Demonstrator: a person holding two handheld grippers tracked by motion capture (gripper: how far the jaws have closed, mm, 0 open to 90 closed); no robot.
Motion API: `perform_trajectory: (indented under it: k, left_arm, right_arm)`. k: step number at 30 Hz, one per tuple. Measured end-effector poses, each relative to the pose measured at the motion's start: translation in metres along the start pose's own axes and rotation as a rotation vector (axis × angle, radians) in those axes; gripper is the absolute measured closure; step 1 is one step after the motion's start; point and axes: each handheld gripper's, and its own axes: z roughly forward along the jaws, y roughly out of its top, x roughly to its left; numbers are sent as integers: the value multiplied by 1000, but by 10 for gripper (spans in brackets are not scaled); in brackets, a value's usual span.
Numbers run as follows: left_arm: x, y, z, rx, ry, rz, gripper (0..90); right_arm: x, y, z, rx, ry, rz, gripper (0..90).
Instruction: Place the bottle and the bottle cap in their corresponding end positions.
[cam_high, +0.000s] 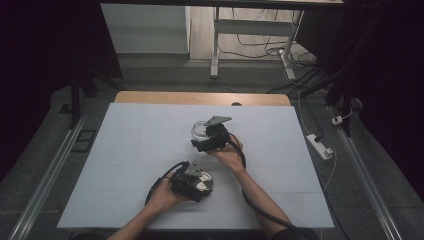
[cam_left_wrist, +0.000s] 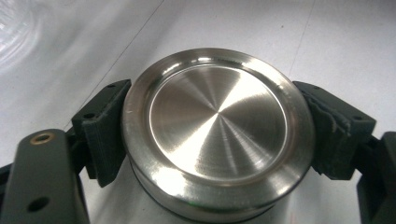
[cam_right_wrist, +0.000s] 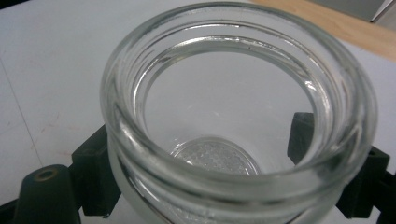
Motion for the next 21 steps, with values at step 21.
perform_trajectory:
  k: [21]
  left_arm:
    - [5,-3,-5,-57,-35,-47,45]
  right_arm:
    - [2,-2,0,3,18,-5,45]
